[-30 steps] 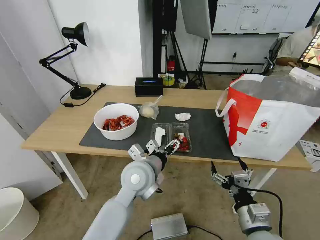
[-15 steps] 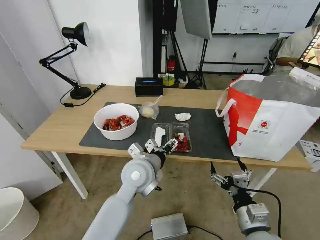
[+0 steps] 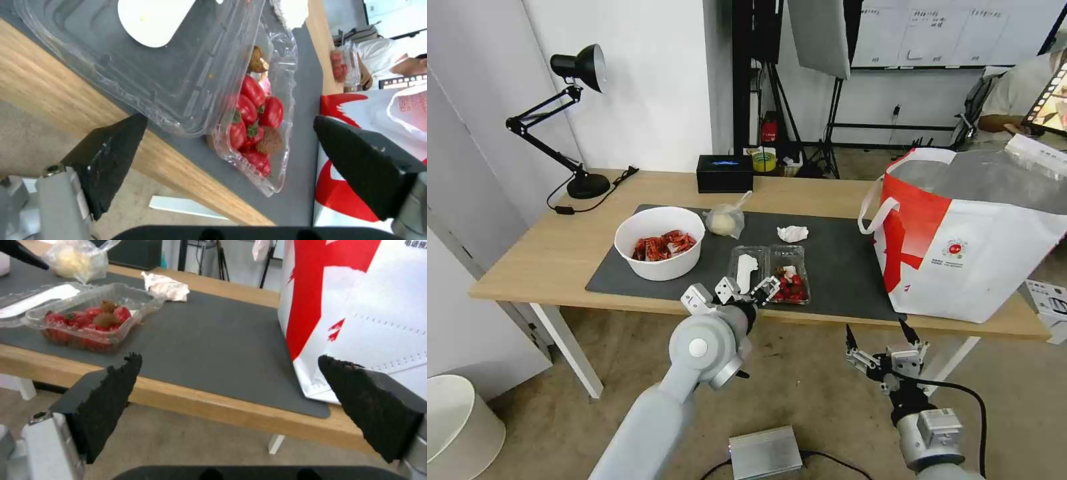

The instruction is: Pick up the trash from the table and place it into the takeout bag.

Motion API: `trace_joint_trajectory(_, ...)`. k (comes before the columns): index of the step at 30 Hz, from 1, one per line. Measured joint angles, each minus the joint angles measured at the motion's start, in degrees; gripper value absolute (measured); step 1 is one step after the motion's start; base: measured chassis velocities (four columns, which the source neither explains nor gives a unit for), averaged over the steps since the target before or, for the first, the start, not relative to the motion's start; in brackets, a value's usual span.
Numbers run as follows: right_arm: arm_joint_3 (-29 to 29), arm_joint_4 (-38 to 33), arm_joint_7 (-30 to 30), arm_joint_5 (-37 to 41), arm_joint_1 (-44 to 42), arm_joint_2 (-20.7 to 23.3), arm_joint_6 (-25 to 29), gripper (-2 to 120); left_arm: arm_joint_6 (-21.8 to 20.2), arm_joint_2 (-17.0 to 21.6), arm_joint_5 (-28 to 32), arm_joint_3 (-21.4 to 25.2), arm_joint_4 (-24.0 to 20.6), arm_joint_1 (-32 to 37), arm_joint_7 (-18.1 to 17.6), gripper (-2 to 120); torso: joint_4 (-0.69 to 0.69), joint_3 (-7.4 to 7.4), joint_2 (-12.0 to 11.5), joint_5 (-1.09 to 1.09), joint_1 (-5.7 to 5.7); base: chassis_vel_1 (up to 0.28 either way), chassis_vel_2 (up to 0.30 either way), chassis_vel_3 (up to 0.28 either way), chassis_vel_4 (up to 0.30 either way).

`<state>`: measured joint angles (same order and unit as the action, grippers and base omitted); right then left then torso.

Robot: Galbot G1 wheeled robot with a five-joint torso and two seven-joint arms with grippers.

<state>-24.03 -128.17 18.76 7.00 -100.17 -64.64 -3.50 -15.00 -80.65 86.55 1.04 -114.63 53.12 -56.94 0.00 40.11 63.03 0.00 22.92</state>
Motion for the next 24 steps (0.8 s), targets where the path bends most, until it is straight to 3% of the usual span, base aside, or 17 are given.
trace_joint_trajectory(24, 1.05, 0.88, -0.07, -0.61, 0.32, -0.74, 0.24, 100, 1.68, -0.35, -0.24, 0.24, -0.23, -0.13, -0.11, 100, 0.0, 0.0, -0.01, 0.0, 0.0, 0.0, 0.0, 0.0, 0.0)
